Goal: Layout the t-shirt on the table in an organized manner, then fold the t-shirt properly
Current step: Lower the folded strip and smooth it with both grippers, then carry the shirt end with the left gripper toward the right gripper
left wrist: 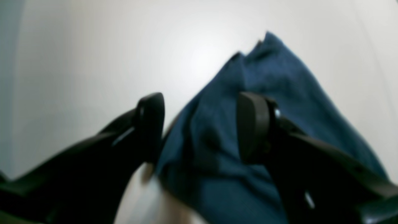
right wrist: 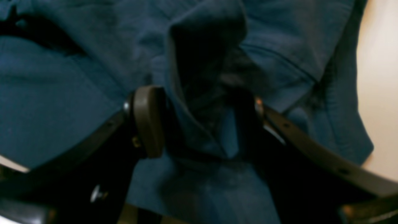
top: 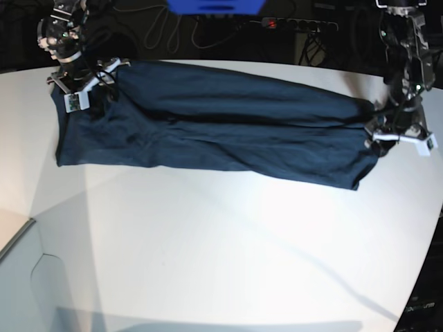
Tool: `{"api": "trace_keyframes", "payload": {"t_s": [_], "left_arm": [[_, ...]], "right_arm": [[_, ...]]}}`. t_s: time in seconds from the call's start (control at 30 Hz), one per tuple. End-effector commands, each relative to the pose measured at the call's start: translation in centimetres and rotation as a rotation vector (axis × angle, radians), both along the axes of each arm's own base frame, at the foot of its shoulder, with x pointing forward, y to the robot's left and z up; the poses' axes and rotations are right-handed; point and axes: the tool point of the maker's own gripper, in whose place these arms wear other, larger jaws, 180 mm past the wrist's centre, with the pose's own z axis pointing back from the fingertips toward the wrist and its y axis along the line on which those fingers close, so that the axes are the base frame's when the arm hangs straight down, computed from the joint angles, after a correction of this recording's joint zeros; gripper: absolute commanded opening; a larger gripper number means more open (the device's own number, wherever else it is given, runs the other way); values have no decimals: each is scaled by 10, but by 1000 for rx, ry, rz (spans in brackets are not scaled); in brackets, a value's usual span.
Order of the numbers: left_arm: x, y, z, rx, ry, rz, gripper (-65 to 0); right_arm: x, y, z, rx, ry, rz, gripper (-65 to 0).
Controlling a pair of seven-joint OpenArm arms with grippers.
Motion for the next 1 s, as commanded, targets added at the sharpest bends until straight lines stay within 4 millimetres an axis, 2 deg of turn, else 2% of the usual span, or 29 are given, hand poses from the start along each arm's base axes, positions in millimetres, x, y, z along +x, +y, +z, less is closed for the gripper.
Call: {"api": "trace_keyframes", "payload": {"t_s": [0.0,0.13,0.27,0.33,0.63,0.7,0.87,0.93,0.97], "left_arm": [[7,4,8,11,-31,-2,-292],[7,8,-6,0,0,17,-290],[5,5,-27,-22,55,17,-217],[1,0,-36,-28,80,5,-213],[10,-26,-42,-38,93,-67,-217],[7,-25,-47,-39,106,-65,-260],[3,-22,-54,-45,126,-50,-536],[4,-22,-54,-43,124,-53,-622],[3,-22,-53,-42,122,-55,-645]], "right_arm": [[6,0,9,4,-40,14,-299],[6,-1,9,3,-37,14,-299],[5,0,8,4,-36,14,-299],[5,0,7,6,-33,13,-299],[5,0,8,5,-35,14,-299],[5,0,8,5,-35,14,-299],[6,-1,9,3,-39,14,-299],[6,-1,9,3,-37,14,-299],[7,0,9,4,-39,14,-299]]}}
